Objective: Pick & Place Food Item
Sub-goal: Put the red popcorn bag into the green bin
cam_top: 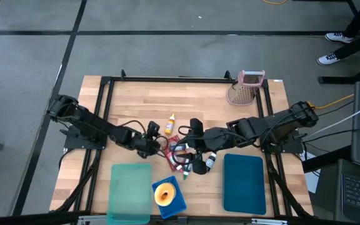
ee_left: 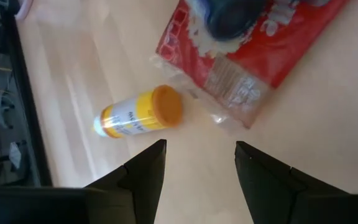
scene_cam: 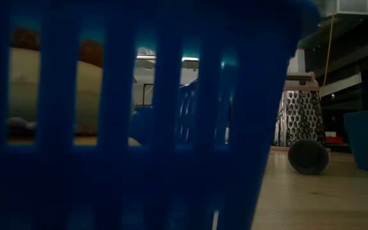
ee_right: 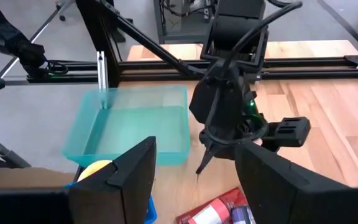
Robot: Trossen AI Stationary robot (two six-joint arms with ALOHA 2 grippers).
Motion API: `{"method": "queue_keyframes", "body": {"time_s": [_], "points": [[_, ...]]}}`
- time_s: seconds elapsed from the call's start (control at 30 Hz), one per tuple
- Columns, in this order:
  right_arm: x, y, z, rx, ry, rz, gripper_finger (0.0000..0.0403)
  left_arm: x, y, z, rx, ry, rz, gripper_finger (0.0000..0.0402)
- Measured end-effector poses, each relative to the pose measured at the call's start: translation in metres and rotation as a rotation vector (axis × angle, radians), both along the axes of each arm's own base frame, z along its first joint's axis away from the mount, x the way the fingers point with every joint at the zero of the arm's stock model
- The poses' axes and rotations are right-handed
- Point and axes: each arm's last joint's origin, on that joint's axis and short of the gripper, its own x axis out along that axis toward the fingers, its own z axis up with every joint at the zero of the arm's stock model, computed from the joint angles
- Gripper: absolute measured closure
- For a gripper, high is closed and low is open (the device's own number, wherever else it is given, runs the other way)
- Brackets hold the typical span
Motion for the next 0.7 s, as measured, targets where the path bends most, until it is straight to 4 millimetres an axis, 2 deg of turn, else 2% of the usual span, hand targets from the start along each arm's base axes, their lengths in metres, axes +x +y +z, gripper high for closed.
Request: {"method": "queue_keyframes", "body": {"time_s": [0.3, 0.47, 0.7], "points": [[-0.004, 0.004, -0.003, -0.013, 0.035, 0.014, 0.0186, 0.0, 0.007, 0.002, 0.093, 0.127, -0.115, 0.0213], [-0.004, 0.004, -0.004, -0.028, 0.042, 0.02, 0.0186, 0.002, 0.012, -0.006, 0.111, 0.198, -0.165, 0.0213], [-0.005, 0.004, -0.004, -0.035, 0.05, 0.022, 0.0186, 0.009, 0.008, -0.022, 0.122, 0.26, -0.274, 0.0213]]}}
